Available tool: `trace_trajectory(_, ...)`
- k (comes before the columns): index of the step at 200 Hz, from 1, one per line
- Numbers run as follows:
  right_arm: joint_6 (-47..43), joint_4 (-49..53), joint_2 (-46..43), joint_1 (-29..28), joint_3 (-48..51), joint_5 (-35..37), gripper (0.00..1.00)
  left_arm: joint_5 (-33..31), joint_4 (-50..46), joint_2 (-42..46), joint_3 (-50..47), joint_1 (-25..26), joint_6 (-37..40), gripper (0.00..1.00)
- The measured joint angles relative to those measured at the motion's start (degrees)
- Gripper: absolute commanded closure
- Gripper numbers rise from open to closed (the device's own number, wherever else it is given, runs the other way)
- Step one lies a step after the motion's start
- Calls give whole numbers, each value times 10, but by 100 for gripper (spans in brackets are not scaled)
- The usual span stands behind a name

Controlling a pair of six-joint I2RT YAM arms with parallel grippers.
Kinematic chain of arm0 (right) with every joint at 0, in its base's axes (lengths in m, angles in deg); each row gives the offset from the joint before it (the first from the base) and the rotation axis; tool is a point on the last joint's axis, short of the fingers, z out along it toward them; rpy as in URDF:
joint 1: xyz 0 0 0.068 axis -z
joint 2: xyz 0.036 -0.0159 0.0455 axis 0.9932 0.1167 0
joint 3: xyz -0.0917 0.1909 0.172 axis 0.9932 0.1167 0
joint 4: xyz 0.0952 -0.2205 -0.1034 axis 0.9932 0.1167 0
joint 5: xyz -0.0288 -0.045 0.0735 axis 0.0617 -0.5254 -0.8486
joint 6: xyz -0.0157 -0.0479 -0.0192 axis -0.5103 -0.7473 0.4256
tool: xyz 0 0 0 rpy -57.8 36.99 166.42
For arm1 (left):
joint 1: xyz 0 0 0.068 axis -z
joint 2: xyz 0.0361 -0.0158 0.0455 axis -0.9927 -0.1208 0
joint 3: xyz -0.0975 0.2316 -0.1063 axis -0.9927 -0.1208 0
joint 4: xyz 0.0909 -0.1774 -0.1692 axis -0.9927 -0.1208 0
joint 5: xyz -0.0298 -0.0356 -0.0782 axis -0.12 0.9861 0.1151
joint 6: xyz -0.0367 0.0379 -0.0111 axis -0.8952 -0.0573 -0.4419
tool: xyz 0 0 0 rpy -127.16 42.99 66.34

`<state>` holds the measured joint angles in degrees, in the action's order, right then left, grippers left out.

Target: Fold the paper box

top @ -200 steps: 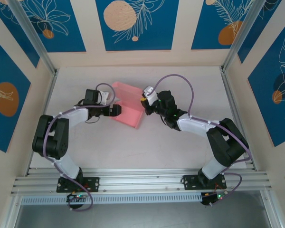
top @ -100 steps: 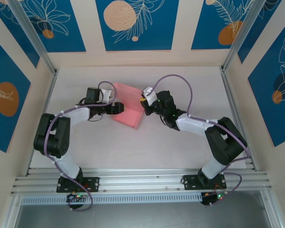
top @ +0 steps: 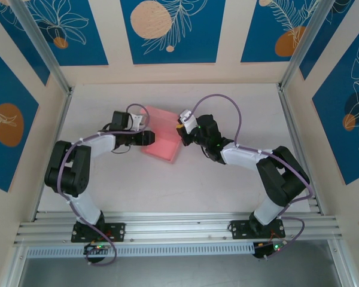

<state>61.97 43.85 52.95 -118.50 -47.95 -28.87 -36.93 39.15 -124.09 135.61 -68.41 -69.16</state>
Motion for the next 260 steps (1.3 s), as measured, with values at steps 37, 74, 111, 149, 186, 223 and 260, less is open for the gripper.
trace_trajectory(37, 0, 4, 0, 0, 0, 2, 100, -41, -24, -13, 2, 16, 26, 56)
trace_trajectory(74, 0, 5, 0, 0, 0, 2, 100, -53, -34, -13, 11, 22, 33, 40)
trace_trajectory(111, 0, 4, 0, 0, 0, 2, 100, -41, -44, -12, 25, 25, 16, 33)
trace_trajectory(149, 0, 3, 1, 0, 0, 2, 100, -30, -73, -12, 55, 25, -11, 33)
trace_trajectory(186, 0, 3, 4, 0, -1, 2, 100, -26, -84, -12, 57, 25, -26, 37)
trace_trajectory(223, 0, 3, 4, 0, -2, 2, 100, -27, -87, -12, 57, 25, -31, 47)
trace_trajectory(260, 0, 4, 4, 0, -4, 6, 100, -38, -90, -12, 57, 25, -35, 58)
